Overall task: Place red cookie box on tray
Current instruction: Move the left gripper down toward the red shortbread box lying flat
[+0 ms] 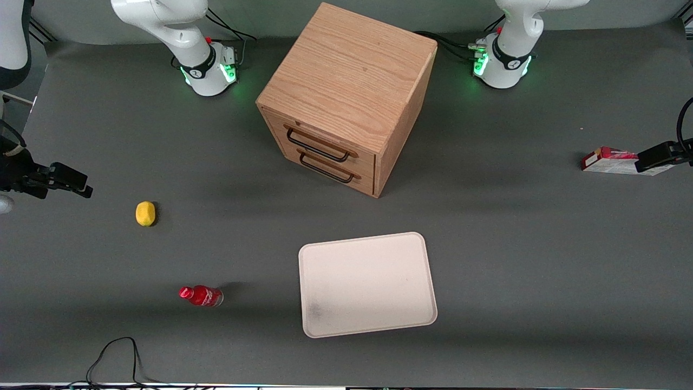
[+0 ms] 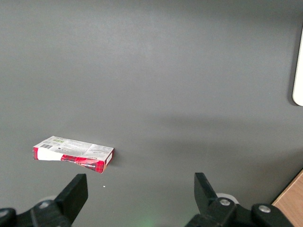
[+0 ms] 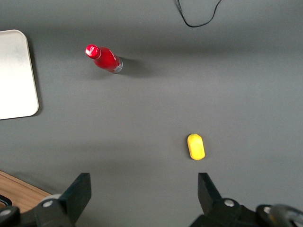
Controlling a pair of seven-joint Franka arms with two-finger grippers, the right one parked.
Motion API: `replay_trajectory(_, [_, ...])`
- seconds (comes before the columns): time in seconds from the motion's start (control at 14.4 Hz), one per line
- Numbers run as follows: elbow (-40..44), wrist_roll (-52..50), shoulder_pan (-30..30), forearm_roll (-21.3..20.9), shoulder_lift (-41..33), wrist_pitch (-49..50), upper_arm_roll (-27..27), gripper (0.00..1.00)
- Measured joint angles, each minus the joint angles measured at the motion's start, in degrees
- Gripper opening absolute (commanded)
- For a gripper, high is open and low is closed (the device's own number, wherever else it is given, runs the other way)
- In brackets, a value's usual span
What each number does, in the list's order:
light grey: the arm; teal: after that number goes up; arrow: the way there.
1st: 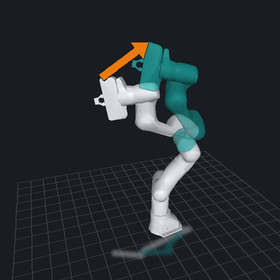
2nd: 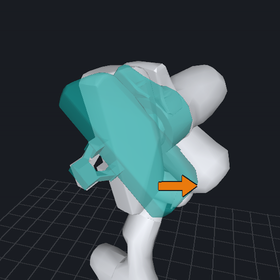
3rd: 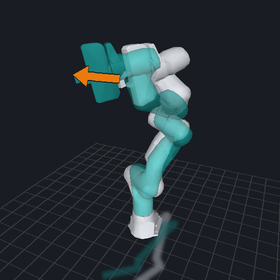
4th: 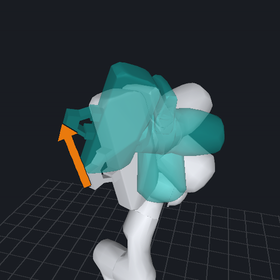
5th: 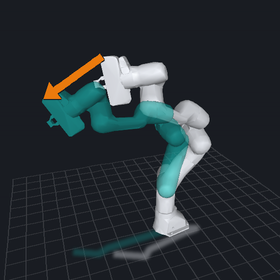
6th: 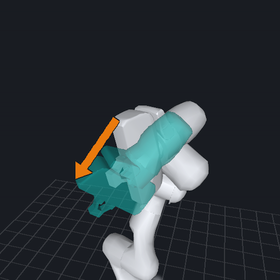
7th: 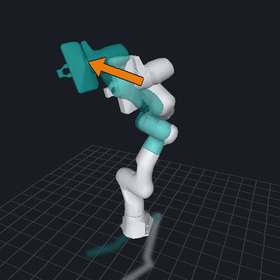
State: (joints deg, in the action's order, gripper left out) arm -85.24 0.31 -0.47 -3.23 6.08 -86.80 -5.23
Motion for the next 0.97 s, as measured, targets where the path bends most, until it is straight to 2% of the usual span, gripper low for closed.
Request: replay_trajectory(0.97, [0.5, -0.6, 0.4, -0.2, 0.1, 2.7, -0.8, 1.0])
